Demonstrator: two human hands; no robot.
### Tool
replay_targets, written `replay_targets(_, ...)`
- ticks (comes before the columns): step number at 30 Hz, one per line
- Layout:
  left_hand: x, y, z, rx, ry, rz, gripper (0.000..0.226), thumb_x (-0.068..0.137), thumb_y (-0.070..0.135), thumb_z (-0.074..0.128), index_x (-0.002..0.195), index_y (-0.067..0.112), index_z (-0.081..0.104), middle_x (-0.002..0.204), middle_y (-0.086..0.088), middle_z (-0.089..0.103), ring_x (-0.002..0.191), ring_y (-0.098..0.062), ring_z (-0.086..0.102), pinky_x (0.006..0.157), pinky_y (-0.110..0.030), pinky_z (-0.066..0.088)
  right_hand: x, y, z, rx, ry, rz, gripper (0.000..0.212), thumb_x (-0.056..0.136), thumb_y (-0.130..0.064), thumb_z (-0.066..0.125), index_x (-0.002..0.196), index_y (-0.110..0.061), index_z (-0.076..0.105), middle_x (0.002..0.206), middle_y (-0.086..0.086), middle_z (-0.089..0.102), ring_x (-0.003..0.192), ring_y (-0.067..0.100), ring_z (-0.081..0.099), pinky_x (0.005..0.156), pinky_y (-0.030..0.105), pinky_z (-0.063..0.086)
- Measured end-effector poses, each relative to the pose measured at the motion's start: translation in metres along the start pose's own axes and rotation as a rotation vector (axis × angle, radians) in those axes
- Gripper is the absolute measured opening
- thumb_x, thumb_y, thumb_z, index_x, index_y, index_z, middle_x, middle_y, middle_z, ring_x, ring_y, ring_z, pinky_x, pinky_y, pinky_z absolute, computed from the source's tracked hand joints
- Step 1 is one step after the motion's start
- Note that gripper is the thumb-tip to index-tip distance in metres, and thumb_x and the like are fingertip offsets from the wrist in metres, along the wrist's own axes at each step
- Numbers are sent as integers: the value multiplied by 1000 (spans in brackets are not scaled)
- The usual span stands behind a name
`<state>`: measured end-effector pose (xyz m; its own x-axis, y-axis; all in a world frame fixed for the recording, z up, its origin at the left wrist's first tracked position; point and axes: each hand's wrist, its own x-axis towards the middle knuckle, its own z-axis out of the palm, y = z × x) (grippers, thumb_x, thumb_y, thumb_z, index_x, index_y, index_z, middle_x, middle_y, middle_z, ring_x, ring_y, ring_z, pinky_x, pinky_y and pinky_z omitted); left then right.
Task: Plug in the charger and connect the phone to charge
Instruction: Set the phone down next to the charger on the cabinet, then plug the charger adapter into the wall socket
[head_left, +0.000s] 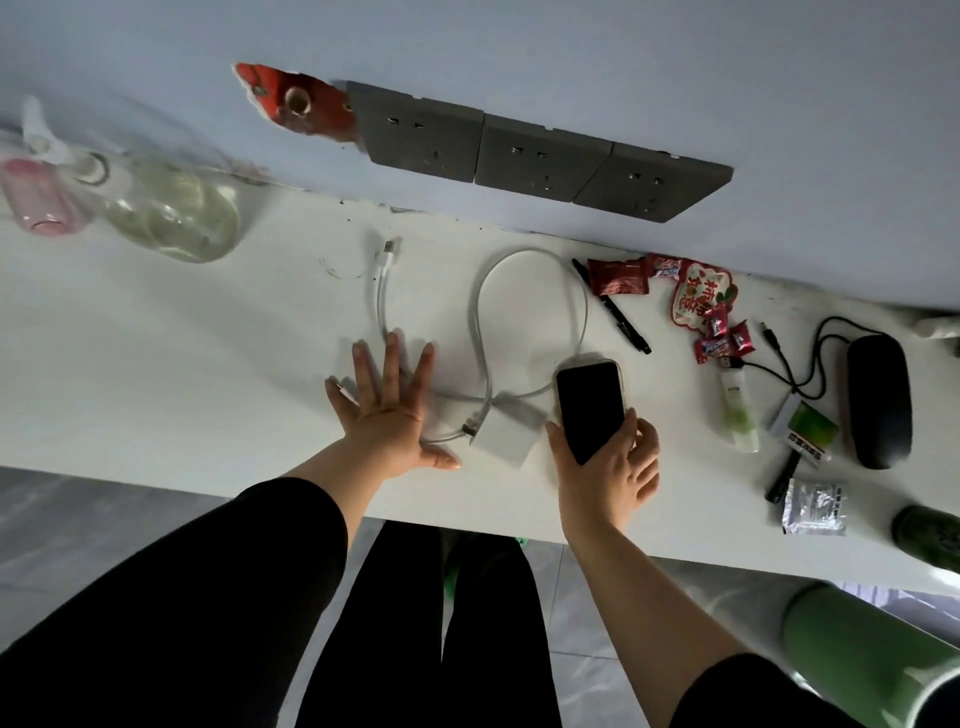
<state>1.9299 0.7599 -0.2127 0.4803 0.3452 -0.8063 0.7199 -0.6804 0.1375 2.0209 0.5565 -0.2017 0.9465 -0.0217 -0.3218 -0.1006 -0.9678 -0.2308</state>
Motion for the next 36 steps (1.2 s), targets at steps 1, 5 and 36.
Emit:
replay_targets(1,0,1,-1,6,-4,-3,144,41,81,67,121,49,-48,124,7,-67,114,-32,-58,102,-72,-13,-7,-3,-4,-15,33,-126,95,70,-65,66,142,-11,37,144,16,38,128,32,34,111,50,22)
replay_targets(5,1,3,-2,23,-31,-25,143,44,80,66,120,47,-50,123,6,-67,117,-35,-56,101,-72,-15,-37,-21,0,-148,-64,-519,87,67,-58,75,136,-11,49,134,14,53,122,33,46,107,53,33)
replay_targets(36,4,68,-30,-290,111,-158,132,46,92,46,120,42,-52,135,3,-56,136,-29,-40,110,-63,-9,38,-71,-122,649,-697,119,40,74,-44,75,95,-11,69,85,7,69,75,22,62,75,41,54)
